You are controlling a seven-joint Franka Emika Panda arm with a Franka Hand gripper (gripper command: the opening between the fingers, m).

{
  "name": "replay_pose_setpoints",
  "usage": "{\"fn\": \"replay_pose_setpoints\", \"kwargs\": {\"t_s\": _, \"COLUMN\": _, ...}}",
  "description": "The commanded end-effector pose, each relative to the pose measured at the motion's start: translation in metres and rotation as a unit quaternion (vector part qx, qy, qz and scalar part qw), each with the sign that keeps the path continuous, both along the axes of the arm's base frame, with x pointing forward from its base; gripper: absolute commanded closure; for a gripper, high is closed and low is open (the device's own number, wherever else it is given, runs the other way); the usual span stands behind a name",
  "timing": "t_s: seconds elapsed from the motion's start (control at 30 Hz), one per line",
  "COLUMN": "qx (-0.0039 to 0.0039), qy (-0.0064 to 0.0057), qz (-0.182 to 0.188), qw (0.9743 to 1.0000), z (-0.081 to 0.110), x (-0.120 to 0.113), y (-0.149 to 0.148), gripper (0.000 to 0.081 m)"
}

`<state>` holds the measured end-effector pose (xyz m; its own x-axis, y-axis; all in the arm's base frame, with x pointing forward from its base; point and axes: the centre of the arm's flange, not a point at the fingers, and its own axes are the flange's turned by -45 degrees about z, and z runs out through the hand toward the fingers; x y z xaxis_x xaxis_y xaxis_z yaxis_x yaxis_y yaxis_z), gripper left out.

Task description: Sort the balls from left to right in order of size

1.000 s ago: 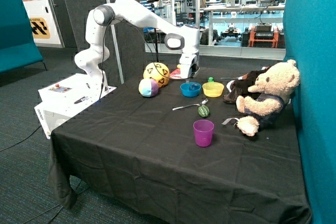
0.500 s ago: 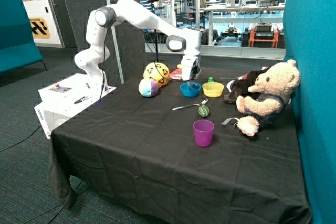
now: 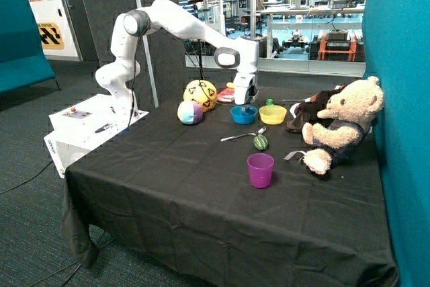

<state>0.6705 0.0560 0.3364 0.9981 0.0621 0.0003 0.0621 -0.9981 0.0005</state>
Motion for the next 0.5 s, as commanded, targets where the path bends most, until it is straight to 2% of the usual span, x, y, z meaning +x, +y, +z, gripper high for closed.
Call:
{"fn": "replay_pose_setpoints", "kwargs": {"t_s": 0.0, "qx": 0.00022, "qy": 0.0002, "qz": 0.004, "qw": 1.0000, "z": -0.0006, "x": 0.0051, "y": 0.0008, "gripper": 0.0235}}
{"fn": "replay_pose_setpoints", "kwargs": {"t_s": 0.47, "qx": 0.00022, "qy": 0.0002, "qz": 0.004, "qw": 1.0000, "z": 0.0062, "x": 0.0034, "y": -0.0077, "gripper": 0.0216}}
